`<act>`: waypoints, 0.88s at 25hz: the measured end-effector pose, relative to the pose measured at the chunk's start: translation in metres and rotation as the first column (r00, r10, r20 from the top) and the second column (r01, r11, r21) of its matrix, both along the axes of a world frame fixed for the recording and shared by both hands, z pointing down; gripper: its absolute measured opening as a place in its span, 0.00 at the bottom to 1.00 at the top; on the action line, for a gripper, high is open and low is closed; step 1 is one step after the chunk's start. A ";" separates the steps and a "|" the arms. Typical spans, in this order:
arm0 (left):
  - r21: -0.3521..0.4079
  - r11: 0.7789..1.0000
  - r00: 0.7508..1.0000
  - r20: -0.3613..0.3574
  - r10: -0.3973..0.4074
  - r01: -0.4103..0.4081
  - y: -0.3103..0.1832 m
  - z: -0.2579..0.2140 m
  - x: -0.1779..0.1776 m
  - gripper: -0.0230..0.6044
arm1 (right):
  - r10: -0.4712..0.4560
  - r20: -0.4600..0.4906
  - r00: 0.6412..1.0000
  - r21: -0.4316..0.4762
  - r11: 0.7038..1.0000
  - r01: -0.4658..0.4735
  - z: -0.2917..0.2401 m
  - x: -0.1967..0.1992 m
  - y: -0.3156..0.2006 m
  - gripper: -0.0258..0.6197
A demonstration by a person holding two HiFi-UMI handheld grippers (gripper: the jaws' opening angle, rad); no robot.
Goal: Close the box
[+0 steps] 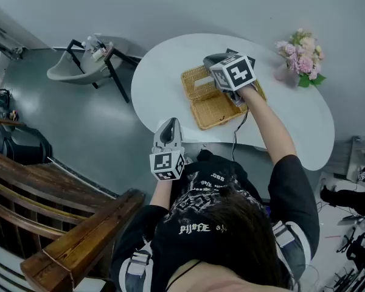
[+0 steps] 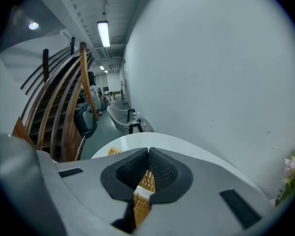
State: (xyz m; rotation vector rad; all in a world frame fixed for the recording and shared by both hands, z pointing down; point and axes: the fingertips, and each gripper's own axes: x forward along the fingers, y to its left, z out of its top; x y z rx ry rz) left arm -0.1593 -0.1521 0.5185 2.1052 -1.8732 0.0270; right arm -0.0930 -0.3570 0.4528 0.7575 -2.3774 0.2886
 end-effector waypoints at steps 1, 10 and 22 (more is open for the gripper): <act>-0.001 1.000 1.000 0.001 0.009 -0.009 -0.001 0.001 0.002 0.08 | 0.002 0.010 1.000 0.003 1.000 -0.002 -0.001 0.001 0.002 0.10; -0.012 0.998 0.998 0.010 0.059 -0.059 -0.001 0.004 0.015 0.08 | 0.020 0.045 0.999 0.045 0.999 -0.022 -0.011 0.015 0.020 0.10; -0.009 0.994 0.994 0.017 0.108 -0.107 0.004 0.004 0.025 0.08 | 0.046 0.074 0.996 0.075 0.996 -0.052 -0.017 0.033 0.048 0.10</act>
